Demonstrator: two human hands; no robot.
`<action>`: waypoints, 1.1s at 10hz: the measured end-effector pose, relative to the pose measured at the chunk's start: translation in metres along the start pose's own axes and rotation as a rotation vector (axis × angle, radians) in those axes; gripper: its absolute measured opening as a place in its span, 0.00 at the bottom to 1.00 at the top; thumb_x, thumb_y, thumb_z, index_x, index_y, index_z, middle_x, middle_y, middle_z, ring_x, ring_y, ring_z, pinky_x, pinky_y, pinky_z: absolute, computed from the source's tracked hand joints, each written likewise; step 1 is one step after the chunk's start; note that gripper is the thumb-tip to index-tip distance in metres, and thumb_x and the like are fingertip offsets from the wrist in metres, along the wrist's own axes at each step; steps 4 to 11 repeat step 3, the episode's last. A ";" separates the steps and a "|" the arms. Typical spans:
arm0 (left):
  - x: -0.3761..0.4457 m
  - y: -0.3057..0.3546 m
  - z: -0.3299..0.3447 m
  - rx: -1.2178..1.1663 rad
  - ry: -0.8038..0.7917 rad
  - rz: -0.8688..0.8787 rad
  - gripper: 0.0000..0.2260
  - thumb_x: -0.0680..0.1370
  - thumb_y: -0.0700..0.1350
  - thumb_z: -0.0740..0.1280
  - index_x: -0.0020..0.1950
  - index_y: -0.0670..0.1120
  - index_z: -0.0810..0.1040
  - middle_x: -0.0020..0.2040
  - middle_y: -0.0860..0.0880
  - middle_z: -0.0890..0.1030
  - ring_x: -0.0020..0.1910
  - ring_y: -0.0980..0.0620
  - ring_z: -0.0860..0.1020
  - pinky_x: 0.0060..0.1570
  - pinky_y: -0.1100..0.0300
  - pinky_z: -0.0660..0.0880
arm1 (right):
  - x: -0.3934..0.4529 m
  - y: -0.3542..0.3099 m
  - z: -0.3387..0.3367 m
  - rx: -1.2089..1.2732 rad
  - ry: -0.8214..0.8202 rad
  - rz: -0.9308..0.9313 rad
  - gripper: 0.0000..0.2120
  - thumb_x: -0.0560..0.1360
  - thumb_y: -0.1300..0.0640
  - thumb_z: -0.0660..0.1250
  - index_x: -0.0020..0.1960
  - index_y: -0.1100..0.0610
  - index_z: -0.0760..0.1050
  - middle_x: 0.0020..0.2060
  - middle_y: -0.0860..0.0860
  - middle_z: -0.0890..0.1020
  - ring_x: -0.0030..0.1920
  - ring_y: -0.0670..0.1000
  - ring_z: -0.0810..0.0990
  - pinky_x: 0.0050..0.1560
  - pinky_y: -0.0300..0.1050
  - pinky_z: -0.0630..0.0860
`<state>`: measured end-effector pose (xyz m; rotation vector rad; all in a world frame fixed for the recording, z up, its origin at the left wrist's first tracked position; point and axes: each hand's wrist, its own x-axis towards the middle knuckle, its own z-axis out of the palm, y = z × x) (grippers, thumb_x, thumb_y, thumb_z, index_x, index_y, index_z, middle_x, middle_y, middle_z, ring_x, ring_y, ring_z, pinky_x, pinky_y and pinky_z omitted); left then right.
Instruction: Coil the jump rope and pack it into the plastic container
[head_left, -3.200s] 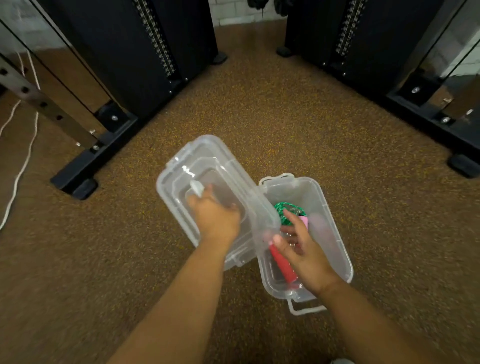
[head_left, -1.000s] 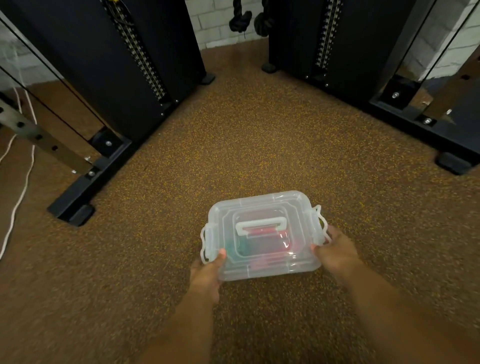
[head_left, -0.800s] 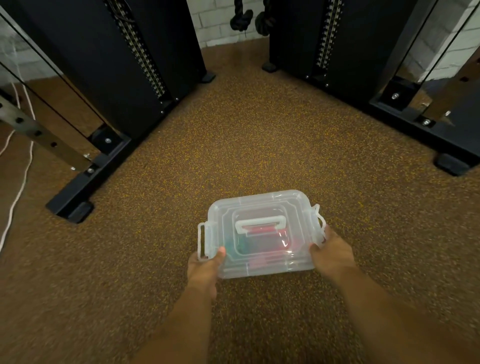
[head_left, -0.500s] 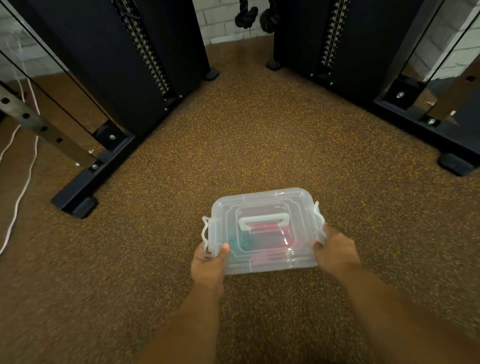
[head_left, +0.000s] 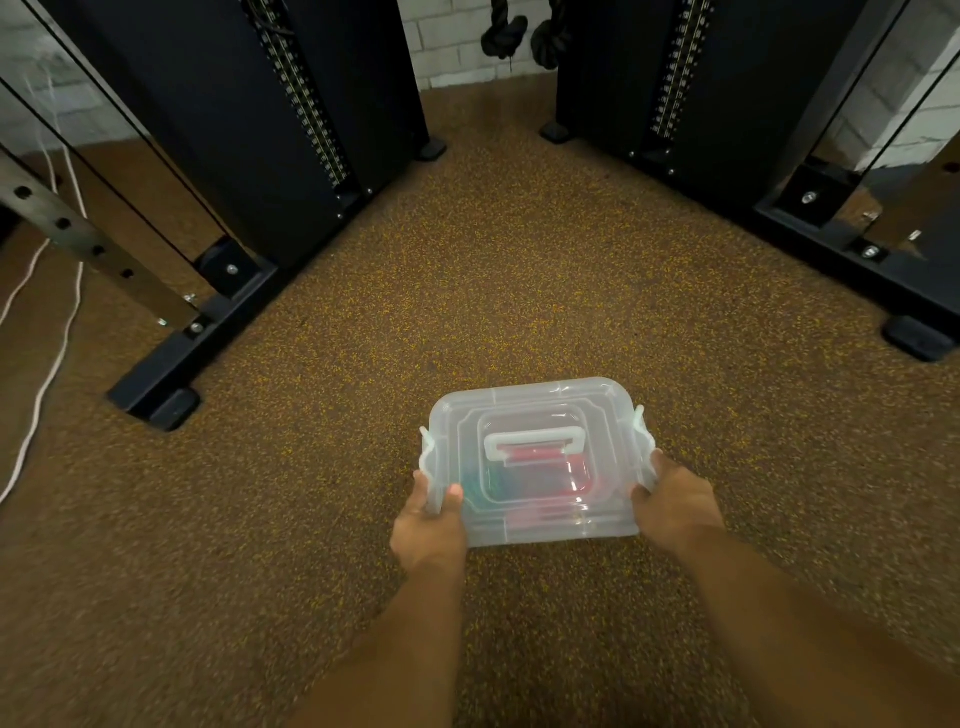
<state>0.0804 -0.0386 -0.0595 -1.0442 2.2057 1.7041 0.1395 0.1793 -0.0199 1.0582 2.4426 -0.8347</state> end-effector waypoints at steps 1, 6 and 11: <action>0.003 -0.003 -0.001 0.008 0.006 0.013 0.24 0.74 0.44 0.74 0.69 0.48 0.75 0.67 0.46 0.77 0.63 0.44 0.76 0.66 0.53 0.70 | 0.001 0.000 0.003 -0.011 -0.008 0.008 0.21 0.78 0.56 0.60 0.69 0.59 0.64 0.58 0.61 0.77 0.57 0.60 0.77 0.53 0.48 0.76; 0.002 -0.007 -0.008 0.555 -0.037 0.358 0.29 0.82 0.53 0.56 0.80 0.46 0.51 0.80 0.44 0.55 0.78 0.43 0.55 0.75 0.48 0.53 | 0.004 -0.023 0.002 -0.140 0.017 0.023 0.44 0.73 0.65 0.63 0.77 0.55 0.36 0.77 0.60 0.48 0.76 0.62 0.51 0.72 0.66 0.55; 0.002 -0.007 -0.008 0.555 -0.037 0.358 0.29 0.82 0.53 0.56 0.80 0.46 0.51 0.80 0.44 0.55 0.78 0.43 0.55 0.75 0.48 0.53 | 0.004 -0.023 0.002 -0.140 0.017 0.023 0.44 0.73 0.65 0.63 0.77 0.55 0.36 0.77 0.60 0.48 0.76 0.62 0.51 0.72 0.66 0.55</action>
